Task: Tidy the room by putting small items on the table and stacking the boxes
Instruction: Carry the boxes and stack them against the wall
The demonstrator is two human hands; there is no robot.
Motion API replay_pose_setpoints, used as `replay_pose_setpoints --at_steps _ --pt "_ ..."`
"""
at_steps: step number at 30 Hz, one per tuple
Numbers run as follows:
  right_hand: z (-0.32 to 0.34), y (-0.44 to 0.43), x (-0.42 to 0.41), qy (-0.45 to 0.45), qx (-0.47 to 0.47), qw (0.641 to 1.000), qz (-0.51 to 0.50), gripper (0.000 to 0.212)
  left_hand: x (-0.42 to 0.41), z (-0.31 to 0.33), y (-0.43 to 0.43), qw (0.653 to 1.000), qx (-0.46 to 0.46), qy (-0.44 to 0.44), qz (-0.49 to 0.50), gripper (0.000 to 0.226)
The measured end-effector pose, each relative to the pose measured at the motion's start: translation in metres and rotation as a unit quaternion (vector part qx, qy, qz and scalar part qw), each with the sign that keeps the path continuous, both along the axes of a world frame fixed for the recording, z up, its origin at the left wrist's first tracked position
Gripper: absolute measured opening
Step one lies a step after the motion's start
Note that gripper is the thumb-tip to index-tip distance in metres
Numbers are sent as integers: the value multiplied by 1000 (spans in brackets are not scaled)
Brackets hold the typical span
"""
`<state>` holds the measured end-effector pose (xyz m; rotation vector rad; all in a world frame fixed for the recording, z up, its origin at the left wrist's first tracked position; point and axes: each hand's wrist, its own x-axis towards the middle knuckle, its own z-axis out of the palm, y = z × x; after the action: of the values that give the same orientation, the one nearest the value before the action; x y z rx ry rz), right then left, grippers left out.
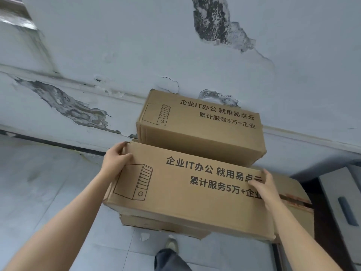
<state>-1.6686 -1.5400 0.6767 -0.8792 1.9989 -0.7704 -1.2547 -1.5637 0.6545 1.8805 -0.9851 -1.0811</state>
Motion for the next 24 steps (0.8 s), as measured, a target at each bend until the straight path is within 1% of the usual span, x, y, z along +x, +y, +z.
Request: replay_pose_setpoints --at_steps 3,5,8,10,14,17,19,22,24 --pt "-3 -22 -12 -7 16 1000 19 79 -4 -1 -9 999 13 -52 0 54" --pt "-5 -31 -17 -13 22 999 20 81 -7 -3 -11 990 69 -123 -6 53" --pt "-9 -35 -20 -27 30 999 11 84 -16 -5 -9 946 175 -271 3 55" --pt "-9 -35 -19 -26 28 999 13 84 -21 -3 -10 924 203 -323 27 50" --pt "1 -33 -17 -8 16 1000 19 82 -18 6 -15 918 207 -337 25 46" --pt "11 -36 -10 -8 -5 1000 29 76 -8 16 -18 909 184 -373 33 43" --pt "12 -41 -3 3 1 999 44 72 -2 23 -25 902 176 -393 39 41" --pt "2 -48 6 17 20 998 62 66 -7 18 -40 908 185 -376 15 39" --pt "-7 -46 6 4 18 998 56 64 -15 8 -45 916 184 -356 -17 40"
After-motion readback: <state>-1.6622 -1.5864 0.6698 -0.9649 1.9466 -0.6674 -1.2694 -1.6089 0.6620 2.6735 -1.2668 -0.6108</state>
